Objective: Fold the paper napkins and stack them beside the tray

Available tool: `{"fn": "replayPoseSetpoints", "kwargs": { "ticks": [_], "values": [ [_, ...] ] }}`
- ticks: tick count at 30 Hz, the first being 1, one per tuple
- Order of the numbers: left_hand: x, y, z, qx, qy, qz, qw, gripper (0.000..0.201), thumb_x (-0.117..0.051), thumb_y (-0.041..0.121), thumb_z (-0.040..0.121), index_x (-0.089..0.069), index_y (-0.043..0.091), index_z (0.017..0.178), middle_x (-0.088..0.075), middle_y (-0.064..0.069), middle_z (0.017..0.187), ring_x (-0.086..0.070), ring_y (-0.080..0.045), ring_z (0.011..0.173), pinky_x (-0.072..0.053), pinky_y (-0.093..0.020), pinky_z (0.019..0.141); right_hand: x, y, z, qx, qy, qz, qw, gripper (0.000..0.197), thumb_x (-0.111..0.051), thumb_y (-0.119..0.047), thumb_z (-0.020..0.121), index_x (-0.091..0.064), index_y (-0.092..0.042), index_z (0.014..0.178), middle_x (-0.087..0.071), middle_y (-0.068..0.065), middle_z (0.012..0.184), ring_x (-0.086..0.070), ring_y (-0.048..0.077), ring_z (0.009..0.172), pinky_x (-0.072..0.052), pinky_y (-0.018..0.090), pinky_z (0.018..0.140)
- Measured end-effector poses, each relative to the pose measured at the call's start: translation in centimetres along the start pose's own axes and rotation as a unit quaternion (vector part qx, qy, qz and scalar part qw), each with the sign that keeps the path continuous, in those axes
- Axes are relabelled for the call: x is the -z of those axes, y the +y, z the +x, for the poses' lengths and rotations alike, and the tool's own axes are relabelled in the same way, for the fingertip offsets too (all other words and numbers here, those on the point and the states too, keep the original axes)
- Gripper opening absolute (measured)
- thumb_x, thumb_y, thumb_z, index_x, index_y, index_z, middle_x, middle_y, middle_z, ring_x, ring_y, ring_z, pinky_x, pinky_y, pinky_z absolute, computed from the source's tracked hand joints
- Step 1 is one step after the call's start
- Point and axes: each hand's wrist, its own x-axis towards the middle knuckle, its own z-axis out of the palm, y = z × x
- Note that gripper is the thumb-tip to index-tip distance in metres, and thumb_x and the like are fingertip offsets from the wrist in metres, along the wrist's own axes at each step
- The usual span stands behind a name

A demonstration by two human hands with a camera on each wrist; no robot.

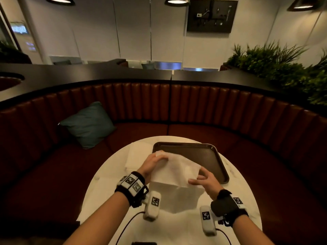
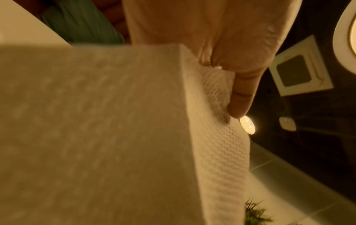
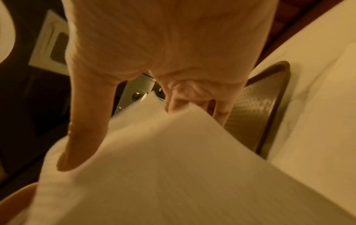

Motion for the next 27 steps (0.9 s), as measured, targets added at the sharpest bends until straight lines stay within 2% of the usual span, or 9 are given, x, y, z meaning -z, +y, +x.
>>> {"fn": "replayPoseSetpoints", "kwargs": {
  "ticks": [5, 8, 11, 14, 16, 19, 22, 24, 27],
  "values": [
    [1.0, 1.7, 2.0, -0.045, 0.172, 0.047, 0.983, 0.045, -0.068, 0.031, 0.088, -0.05, 0.012, 0.124, -0.058, -0.013, 0.126, -0.059, -0.027, 0.107, -0.051, -0.042, 0.094, -1.0, -3.3, -0.5, 0.032, 0.009, 0.032, 0.999, 0.087, -0.093, -0.044, 0.037, -0.063, -0.012, 0.111, -0.073, 0.006, 0.103, -0.069, 0.022, 0.092, -0.056, 0.029, 0.068],
    [0.4, 1.8, 1.8, -0.136, 0.253, 0.175, 0.942, 0.038, -0.07, 0.027, 0.086, -0.046, 0.02, 0.115, -0.053, -0.001, 0.121, -0.049, -0.018, 0.111, -0.041, -0.031, 0.091, -1.4, -5.8, -0.3, 0.06, 0.015, 0.078, 0.995, 0.054, -0.084, -0.031, 0.061, -0.062, -0.018, 0.109, -0.071, 0.006, 0.106, -0.067, 0.024, 0.095, -0.055, 0.035, 0.073],
    [-1.0, 1.4, 0.7, -0.202, 0.272, 0.254, 0.906, 0.037, -0.07, 0.026, 0.086, -0.052, 0.02, 0.117, -0.052, 0.005, 0.121, -0.043, -0.012, 0.114, -0.036, -0.028, 0.096, -2.0, -7.3, 0.2, 0.081, 0.034, 0.119, 0.989, 0.06, -0.08, -0.028, 0.066, -0.059, -0.015, 0.12, -0.068, 0.012, 0.117, -0.063, 0.032, 0.107, -0.05, 0.047, 0.091],
    [-2.5, 0.3, 0.1, -0.219, 0.248, 0.223, 0.917, 0.039, -0.07, 0.03, 0.086, -0.057, 0.02, 0.121, -0.052, 0.009, 0.125, -0.043, -0.007, 0.117, -0.034, -0.025, 0.099, -2.7, -8.1, 0.3, 0.086, 0.034, 0.101, 0.99, 0.062, -0.072, -0.032, 0.068, -0.054, -0.016, 0.126, -0.066, 0.01, 0.117, -0.063, 0.027, 0.104, -0.051, 0.038, 0.081],
    [-3.4, -0.4, -0.3, -0.174, 0.219, 0.15, 0.948, 0.051, -0.071, 0.036, 0.084, -0.055, 0.018, 0.129, -0.053, 0.008, 0.129, -0.046, -0.008, 0.12, -0.039, -0.029, 0.104, -3.2, -8.0, 0.4, 0.08, 0.041, 0.099, 0.991, 0.064, -0.071, -0.034, 0.068, -0.051, -0.017, 0.126, -0.064, 0.008, 0.117, -0.062, 0.025, 0.103, -0.05, 0.037, 0.08],
    [-4.0, -1.0, -0.4, -0.042, 0.196, 0.055, 0.978, 0.067, -0.069, 0.046, 0.084, -0.049, 0.012, 0.138, -0.052, -0.004, 0.137, -0.05, -0.022, 0.126, -0.042, -0.042, 0.107, -4.1, -7.2, 0.5, 0.061, 0.059, 0.104, 0.991, 0.071, -0.08, -0.036, 0.067, -0.047, -0.018, 0.128, -0.06, 0.009, 0.121, -0.059, 0.028, 0.109, -0.046, 0.049, 0.097],
    [-4.3, -0.5, -1.3, 0.075, 0.144, -0.01, 0.987, 0.059, -0.054, 0.06, 0.088, -0.061, 0.011, 0.119, -0.065, -0.007, 0.115, -0.061, -0.023, 0.099, -0.051, -0.037, 0.084, -5.0, -6.4, 0.1, 0.051, 0.059, 0.096, 0.992, 0.067, -0.083, -0.039, 0.063, -0.052, -0.021, 0.119, -0.06, 0.009, 0.122, -0.058, 0.027, 0.108, -0.044, 0.05, 0.099],
    [-4.3, -0.1, -1.7, 0.116, 0.112, -0.076, 0.984, 0.056, -0.046, 0.059, 0.093, -0.067, 0.01, 0.108, -0.069, -0.006, 0.089, -0.062, -0.021, 0.08, -0.048, -0.031, 0.066, -5.7, -5.9, -0.1, 0.043, 0.06, 0.072, 0.995, 0.09, -0.087, -0.053, 0.047, -0.05, -0.022, 0.123, -0.06, 0.008, 0.123, -0.058, 0.027, 0.11, -0.045, 0.052, 0.1],
    [-3.8, 0.4, -1.4, 0.146, 0.054, -0.202, 0.967, 0.057, -0.038, 0.059, 0.096, -0.066, 0.014, 0.116, -0.071, -0.011, 0.099, -0.064, -0.027, 0.09, -0.049, -0.038, 0.07, -6.5, -5.0, 0.1, 0.034, 0.042, 0.091, 0.994, 0.113, -0.09, -0.054, 0.025, -0.048, -0.02, 0.124, -0.061, 0.009, 0.121, -0.06, 0.027, 0.109, -0.049, 0.049, 0.097]
  ]
}}
